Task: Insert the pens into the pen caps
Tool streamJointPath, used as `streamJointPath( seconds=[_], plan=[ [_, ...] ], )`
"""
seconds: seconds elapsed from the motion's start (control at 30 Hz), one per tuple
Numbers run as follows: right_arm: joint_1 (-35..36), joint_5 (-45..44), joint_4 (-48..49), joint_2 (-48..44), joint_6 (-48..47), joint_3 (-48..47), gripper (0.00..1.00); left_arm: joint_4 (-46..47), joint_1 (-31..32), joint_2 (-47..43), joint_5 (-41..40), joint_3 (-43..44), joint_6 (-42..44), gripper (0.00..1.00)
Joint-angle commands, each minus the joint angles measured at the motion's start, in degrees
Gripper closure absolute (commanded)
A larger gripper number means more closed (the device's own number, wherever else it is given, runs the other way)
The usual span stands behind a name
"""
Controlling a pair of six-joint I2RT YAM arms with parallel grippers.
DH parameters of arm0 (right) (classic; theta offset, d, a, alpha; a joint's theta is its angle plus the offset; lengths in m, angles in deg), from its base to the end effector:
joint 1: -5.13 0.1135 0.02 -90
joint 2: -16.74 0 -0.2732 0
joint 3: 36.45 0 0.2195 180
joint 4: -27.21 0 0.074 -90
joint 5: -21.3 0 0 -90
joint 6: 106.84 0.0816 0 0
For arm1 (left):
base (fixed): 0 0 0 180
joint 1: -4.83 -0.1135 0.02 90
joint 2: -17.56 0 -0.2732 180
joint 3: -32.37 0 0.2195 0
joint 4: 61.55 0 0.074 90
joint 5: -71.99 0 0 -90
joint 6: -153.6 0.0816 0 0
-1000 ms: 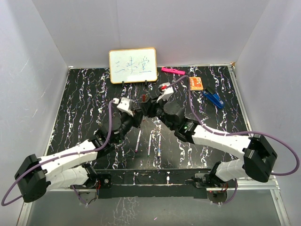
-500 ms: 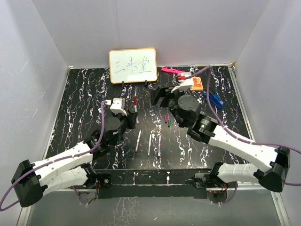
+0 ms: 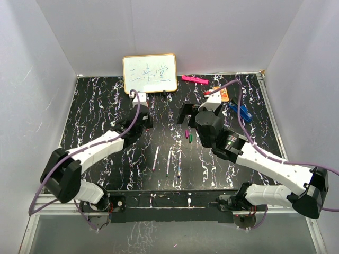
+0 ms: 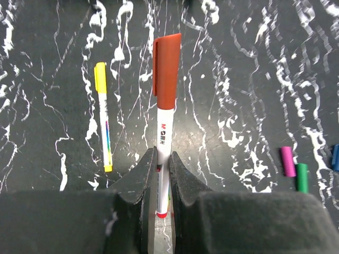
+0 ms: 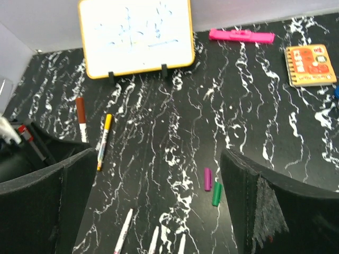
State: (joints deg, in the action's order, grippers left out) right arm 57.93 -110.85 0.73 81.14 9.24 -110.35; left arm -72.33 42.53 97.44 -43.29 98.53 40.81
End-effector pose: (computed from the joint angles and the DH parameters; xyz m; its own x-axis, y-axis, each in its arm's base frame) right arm 0.1930 0.1637 0.3568 -0.2476 0.2129 -0.9452 -0.1043 0.9640 0.2444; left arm 0.2743 -0.1679 0.2691 -0.3976 -0.1354 -0.9075 0.0992 0.9769 -0.1892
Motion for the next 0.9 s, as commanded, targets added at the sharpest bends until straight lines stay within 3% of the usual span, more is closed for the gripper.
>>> streamJointPath(
  seconds=[0.0, 0.23, 0.53, 0.87],
  plan=[
    [-1.18, -2.41, -1.95, -2.07, 2.88, 0.91, 0.02, -6.69, -1.94, 5.57, 3.72, 5.38, -0.38, 1.00],
    [-5.00, -1.79, -4.06, -3.04, 5.24, 3.32, 0.02, -8.75, -4.86, 14.97, 7.35, 10.26, -1.85, 1.00],
    [-13.24, 7.73, -5.91, -1.22, 6.40, 4.31, 0.02, -7.94, -7.33, 22.83, 9.47, 15.02, -0.59, 1.00],
    [-14.39, 7.34, -5.96, -0.90, 6.02, 4.86, 0.02, -11.01, -8.90, 30.13, 8.78, 20.32, -1.36, 1.00]
  ],
)
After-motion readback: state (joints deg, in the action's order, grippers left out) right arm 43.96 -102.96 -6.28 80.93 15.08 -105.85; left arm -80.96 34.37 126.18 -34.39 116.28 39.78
